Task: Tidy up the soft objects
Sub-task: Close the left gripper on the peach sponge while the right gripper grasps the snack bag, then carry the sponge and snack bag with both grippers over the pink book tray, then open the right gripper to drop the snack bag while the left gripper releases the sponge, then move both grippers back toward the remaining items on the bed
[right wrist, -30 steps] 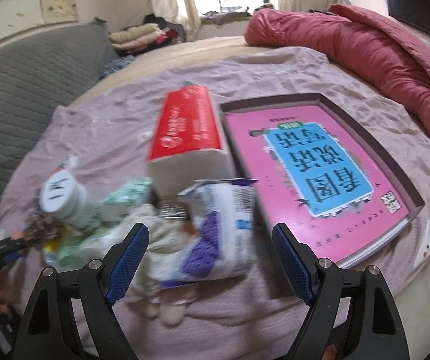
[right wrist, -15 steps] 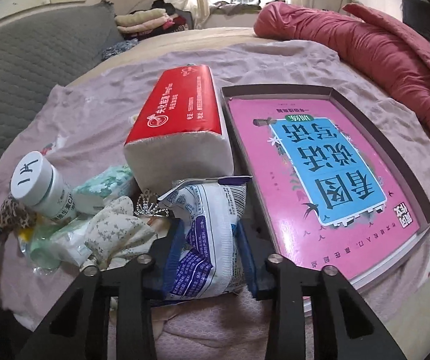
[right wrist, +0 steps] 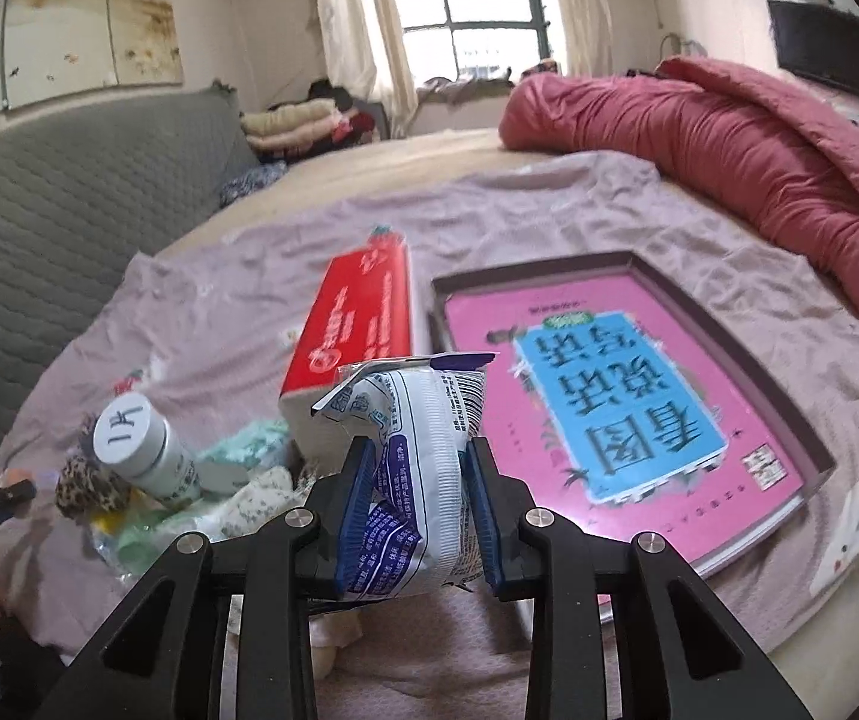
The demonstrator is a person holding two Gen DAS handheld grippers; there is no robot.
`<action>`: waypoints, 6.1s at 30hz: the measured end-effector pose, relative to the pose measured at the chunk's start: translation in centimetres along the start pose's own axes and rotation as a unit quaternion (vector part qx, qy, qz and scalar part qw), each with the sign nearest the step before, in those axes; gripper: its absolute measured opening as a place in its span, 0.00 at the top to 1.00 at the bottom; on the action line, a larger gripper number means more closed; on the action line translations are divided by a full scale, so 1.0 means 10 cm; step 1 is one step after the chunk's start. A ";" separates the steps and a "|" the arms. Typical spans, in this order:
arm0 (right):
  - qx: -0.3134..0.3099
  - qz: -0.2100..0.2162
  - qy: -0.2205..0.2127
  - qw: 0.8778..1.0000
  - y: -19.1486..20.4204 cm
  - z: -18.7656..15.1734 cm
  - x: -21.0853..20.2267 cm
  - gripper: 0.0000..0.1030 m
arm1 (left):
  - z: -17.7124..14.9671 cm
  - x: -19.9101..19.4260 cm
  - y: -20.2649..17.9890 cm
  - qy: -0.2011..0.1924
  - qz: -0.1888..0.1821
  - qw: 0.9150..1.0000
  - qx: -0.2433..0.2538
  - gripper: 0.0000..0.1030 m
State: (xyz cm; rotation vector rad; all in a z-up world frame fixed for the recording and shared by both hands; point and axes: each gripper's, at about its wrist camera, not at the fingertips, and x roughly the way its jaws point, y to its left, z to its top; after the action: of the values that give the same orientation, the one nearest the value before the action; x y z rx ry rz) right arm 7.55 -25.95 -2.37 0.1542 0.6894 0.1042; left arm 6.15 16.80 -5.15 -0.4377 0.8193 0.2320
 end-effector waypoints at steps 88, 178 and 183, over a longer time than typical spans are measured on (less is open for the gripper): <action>0.193 -0.110 0.010 0.975 -1.83 0.03 0.05 0.36 | -1.79 0.56 -4.22 0.170 -0.156 0.908 0.349 0.64; 0.027 0.033 -0.083 0.996 0.27 0.27 -1.13 0.28 | -0.29 -0.97 -0.98 0.014 -0.088 0.991 0.104 0.44; -0.006 0.051 -0.068 0.996 0.53 0.20 -1.08 0.28 | -0.25 -0.96 -0.80 0.011 -0.080 0.993 0.090 0.44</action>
State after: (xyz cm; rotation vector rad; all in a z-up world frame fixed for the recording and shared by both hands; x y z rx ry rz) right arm 0.30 -22.52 6.79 0.1834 0.5440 0.1945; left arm 1.08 8.27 2.83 -0.3345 0.8143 0.0034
